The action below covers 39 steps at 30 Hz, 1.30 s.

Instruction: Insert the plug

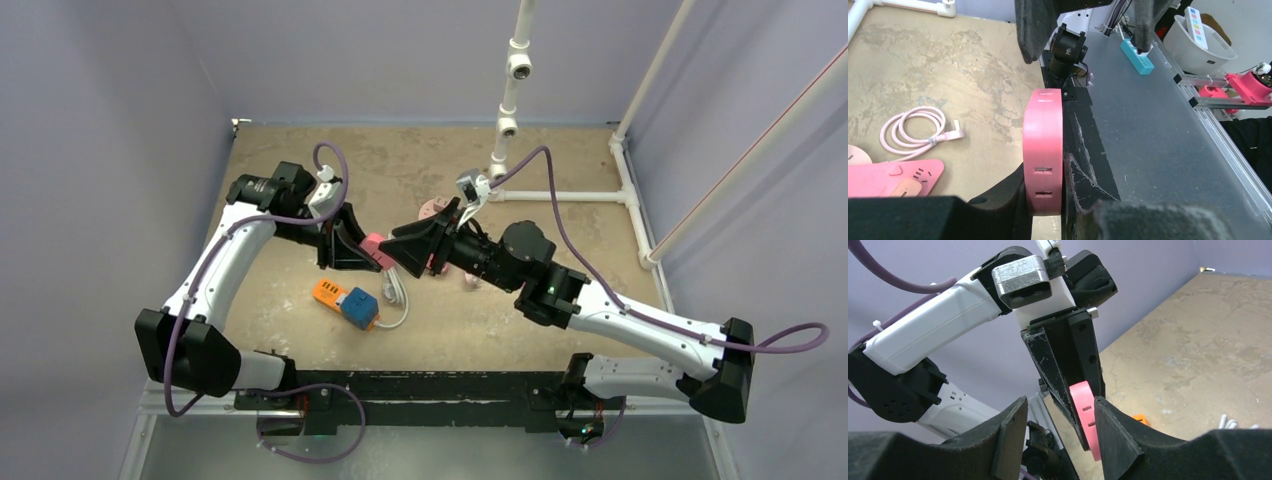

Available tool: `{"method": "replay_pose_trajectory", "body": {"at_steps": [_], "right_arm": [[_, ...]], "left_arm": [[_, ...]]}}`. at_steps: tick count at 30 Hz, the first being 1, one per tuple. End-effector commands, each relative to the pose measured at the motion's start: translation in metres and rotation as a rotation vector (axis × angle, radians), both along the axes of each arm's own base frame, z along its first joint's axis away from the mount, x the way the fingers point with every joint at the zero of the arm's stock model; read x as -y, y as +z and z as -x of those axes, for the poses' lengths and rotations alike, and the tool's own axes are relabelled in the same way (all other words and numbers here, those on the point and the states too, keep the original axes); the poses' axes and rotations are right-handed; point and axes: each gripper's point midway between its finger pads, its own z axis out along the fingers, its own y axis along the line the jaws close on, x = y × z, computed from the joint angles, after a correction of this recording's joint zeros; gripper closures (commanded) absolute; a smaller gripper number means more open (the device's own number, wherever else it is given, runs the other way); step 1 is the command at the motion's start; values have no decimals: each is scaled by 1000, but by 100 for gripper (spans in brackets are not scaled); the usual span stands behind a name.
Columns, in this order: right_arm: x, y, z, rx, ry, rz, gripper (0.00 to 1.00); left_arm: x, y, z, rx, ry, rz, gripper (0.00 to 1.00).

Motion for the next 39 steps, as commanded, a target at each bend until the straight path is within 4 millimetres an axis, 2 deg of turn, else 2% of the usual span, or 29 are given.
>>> {"method": "replay_pose_trajectory", "body": {"at_steps": [1,5,12,18,20,22,25,26,27,29,30,32,34,36,39], "right_arm": [[10,27,-3,29,-42,-97,46],[5,15,1,17,-10,-94,47],[-4,5,-1,36,7,-103,48],[-15,1,-4,26,22,-118,53],[-19,-6,-8,8,12,-108,55],[-22,-9,-9,5,14,-109,66],[-20,-7,-9,2,7,-133,100],[-19,-7,-9,1,5,-135,100],[-19,-7,-10,4,2,-133,100],[-19,-12,-10,2,0,-99,100],[-19,-14,-11,16,-6,-69,100],[-18,-17,-12,33,-11,-19,100],[-13,-18,-10,52,-14,7,100],[-9,-22,-11,52,-25,23,100],[-6,-22,-12,61,-39,38,100]], "left_arm": [[4,35,8,-4,-15,102,100],[3,38,10,2,-16,104,100],[4,45,9,4,-16,104,100],[3,46,11,-3,-16,104,100],[3,47,12,-4,-16,104,100],[3,49,13,-1,-16,104,100],[3,51,14,0,-17,105,100],[3,51,14,-3,-17,104,100],[3,50,13,-7,-16,102,92],[3,47,12,-21,-13,88,48],[2,44,9,-16,-8,65,36],[0,42,6,14,5,24,19],[-2,43,5,61,17,-11,15],[-4,44,3,91,28,-39,15],[-5,40,-2,77,41,-68,24]]}}
